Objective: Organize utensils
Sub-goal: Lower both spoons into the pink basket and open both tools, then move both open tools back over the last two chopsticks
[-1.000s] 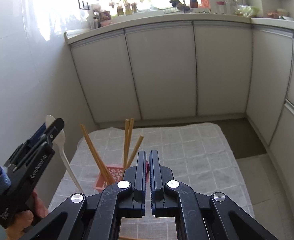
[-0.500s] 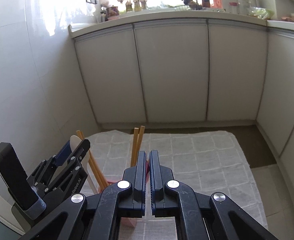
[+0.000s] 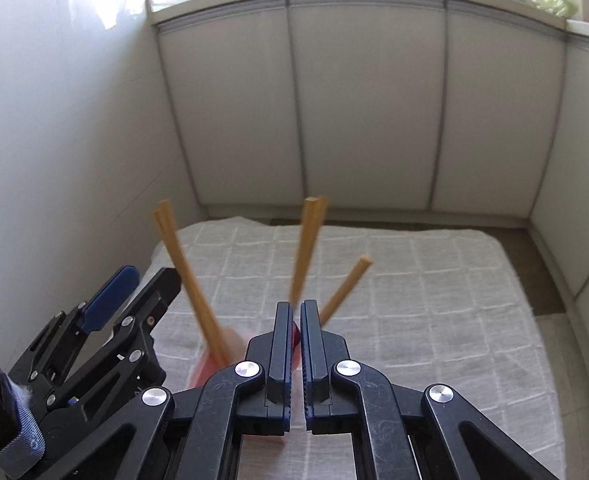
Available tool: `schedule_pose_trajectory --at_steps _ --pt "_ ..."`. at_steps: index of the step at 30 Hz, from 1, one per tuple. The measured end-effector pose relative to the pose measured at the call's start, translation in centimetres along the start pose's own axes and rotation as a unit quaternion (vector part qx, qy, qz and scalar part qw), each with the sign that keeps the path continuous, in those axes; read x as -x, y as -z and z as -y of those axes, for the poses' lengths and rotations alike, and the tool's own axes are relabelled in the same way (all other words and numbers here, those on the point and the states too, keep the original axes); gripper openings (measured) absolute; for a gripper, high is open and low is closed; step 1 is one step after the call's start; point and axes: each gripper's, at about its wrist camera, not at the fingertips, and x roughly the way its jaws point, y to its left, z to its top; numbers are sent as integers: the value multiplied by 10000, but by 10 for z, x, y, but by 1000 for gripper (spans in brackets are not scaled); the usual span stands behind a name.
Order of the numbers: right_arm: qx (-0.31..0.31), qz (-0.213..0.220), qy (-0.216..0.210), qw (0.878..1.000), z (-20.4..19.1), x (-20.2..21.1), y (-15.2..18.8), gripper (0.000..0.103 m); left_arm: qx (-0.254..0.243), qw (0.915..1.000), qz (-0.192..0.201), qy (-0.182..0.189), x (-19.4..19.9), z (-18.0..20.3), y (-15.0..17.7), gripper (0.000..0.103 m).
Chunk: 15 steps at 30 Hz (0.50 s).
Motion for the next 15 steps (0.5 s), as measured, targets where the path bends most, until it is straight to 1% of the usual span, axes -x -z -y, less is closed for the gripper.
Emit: schedule_pose_trajectory --at_steps 2,3,4,5,7,9,11,13,15 --pt "-238 -112 -130 9996 6 0 0 5 35 10000 -51 -67 2 -3 -2 50" --pt "-314 -134 -170 9993 7 2 -1 8 50 9999 -78 -95 5 -4 -4 51" --pt "-373 -126 -190 9990 10 6 -2 13 55 9999 -100 -125 7 -5 -5 52" --pt "-419 -109 -191 9989 12 11 -1 16 42 9998 -139 -158 10 -5 -6 55" --pt "-513 -77 -187 9985 17 24 -2 28 33 9994 -241 -231 16 -3 -8 59" --pt "-566 -78 -189 9982 20 37 -1 30 55 9988 -396 -271 22 0 -9 64" --pt "-616 -94 -183 9979 22 50 2 33 11 9979 -568 -326 29 4 -9 65" --pt "-678 -108 -185 9975 24 61 5 41 -59 9970 -669 -374 41 9 -9 69" --pt "-744 -134 -187 9970 27 73 12 46 -112 9961 -773 -413 52 14 -8 74"
